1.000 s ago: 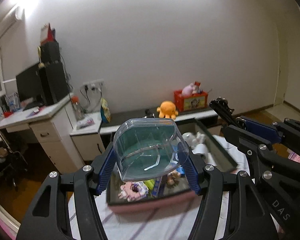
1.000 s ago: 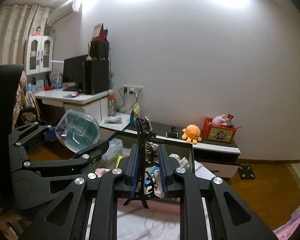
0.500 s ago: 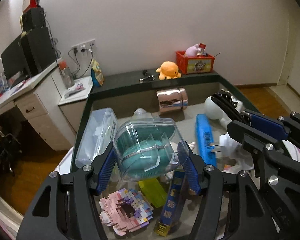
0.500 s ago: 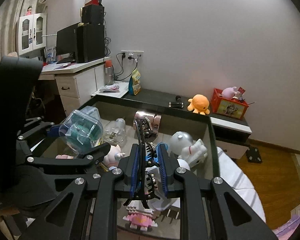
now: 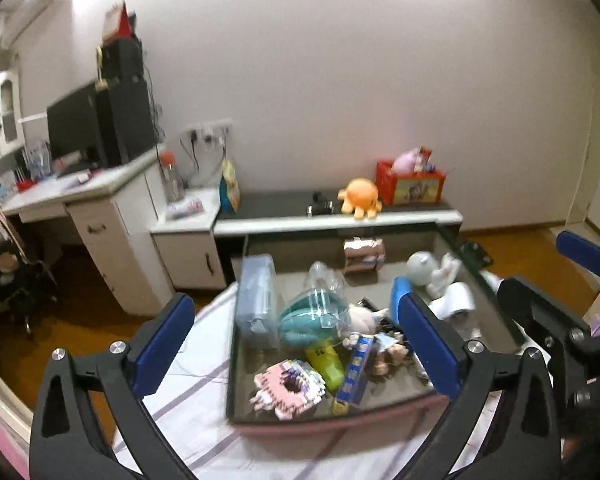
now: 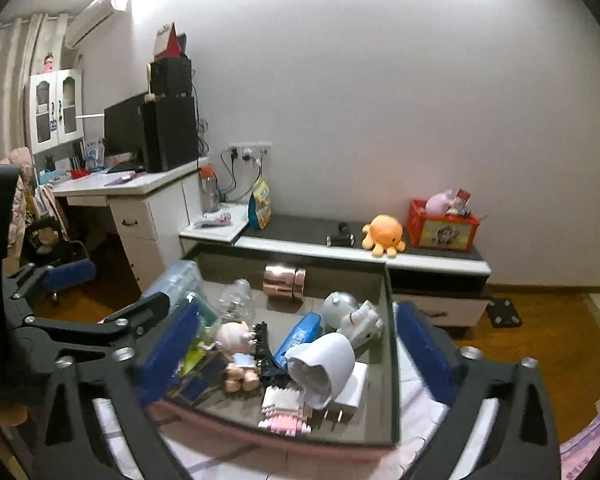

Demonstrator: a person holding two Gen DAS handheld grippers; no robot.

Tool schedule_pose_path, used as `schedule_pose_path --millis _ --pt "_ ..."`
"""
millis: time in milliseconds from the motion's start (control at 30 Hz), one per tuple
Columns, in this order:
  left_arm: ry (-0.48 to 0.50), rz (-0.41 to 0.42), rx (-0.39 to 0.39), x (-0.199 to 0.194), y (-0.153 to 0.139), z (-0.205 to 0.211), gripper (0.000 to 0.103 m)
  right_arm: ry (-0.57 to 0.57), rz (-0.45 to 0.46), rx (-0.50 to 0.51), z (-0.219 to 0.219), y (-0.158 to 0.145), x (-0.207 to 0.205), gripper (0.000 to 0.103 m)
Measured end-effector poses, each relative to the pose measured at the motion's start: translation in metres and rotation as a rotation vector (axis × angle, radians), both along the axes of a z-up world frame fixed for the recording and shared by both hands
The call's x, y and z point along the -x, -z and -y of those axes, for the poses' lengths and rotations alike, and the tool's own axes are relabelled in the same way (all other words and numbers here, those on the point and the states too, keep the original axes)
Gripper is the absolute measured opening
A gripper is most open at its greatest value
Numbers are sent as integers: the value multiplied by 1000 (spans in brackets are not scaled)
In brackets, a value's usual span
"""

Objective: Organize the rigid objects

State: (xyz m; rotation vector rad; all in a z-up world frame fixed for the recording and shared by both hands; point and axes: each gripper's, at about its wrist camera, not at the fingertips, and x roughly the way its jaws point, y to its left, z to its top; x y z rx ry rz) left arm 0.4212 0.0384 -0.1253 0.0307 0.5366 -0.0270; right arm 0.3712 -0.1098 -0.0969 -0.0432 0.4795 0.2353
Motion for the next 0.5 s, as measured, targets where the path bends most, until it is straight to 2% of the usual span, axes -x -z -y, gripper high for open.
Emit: schedule_pose_path --millis 67,267,500 --pt "-5 48 -1 25 -15 -1 103 11 51 11 1 -16 25 103" --pt "-2 150 -1 102 -51 -5 103 16 124 55 -3 -46 92 103" --pt "-24 275 -47 185 -82 1 103 7 185 19 -1 -69 165 103"
